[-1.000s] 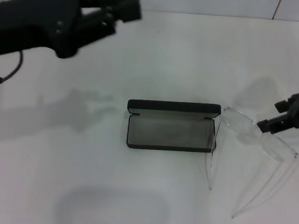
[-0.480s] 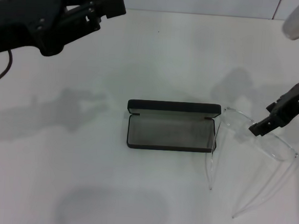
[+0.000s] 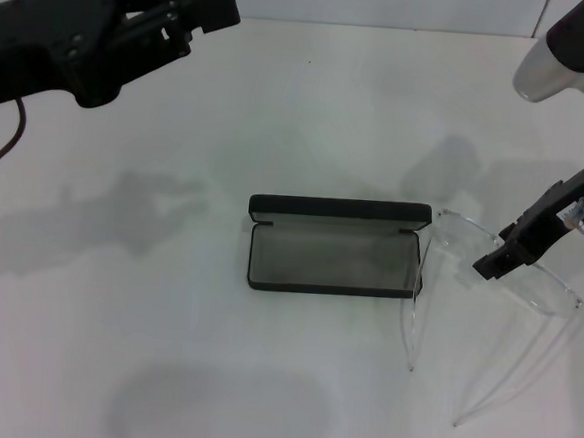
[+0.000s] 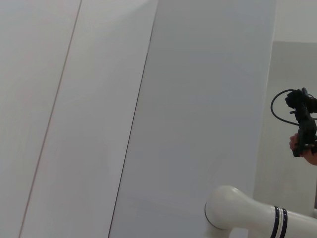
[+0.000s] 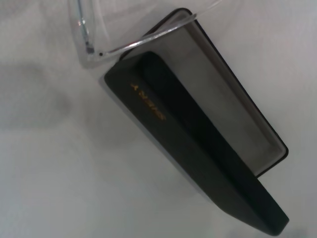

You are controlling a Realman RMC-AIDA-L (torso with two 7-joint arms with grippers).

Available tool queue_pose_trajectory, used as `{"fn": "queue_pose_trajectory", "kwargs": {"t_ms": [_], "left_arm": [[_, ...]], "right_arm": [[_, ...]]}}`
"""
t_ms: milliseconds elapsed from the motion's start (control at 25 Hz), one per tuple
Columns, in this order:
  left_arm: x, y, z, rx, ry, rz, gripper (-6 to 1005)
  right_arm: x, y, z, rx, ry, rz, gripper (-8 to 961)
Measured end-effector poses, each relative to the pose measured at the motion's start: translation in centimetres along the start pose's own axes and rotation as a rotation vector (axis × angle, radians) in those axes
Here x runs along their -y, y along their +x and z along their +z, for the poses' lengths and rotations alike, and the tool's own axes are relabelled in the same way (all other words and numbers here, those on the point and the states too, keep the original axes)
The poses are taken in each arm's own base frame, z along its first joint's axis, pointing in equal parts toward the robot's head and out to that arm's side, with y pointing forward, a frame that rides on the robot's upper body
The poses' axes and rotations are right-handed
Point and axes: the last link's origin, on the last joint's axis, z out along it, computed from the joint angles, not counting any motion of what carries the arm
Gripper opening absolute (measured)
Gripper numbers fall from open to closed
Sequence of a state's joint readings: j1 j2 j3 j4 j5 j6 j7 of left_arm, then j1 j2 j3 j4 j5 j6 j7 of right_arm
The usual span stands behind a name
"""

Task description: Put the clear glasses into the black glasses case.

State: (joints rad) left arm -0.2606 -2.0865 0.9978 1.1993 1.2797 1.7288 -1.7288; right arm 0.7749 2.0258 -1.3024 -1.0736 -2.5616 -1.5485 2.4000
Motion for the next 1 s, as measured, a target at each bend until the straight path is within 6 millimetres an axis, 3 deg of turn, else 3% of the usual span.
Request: {"fn": "queue_pose_trajectory", "kwargs": {"t_ms": [440,520,760,1000], "left_arm": [[0.1,-0.4,-0.3,-0.006,0.01,0.001,247],[0.1,-0.5,-0.3,-0.007,0.011,-0.003,247],[0.1,-0.7,-0.4,-0.008,0.016,-0.003,247],[0.2,-0.8,-0.5,-0.008,0.019,-0.006,247]], "right_arm": [[0.0,0.5,0.9,-0.02,0.007,-0.007,580],[0.1,0.6,1.1,-0.022,0.022,-0.026,441],[0.3,1.0,1.0,0.009,0.054,-0.056,219],[0.2,1.2,0.3,0.061,0.052,-0.068,113]]}}
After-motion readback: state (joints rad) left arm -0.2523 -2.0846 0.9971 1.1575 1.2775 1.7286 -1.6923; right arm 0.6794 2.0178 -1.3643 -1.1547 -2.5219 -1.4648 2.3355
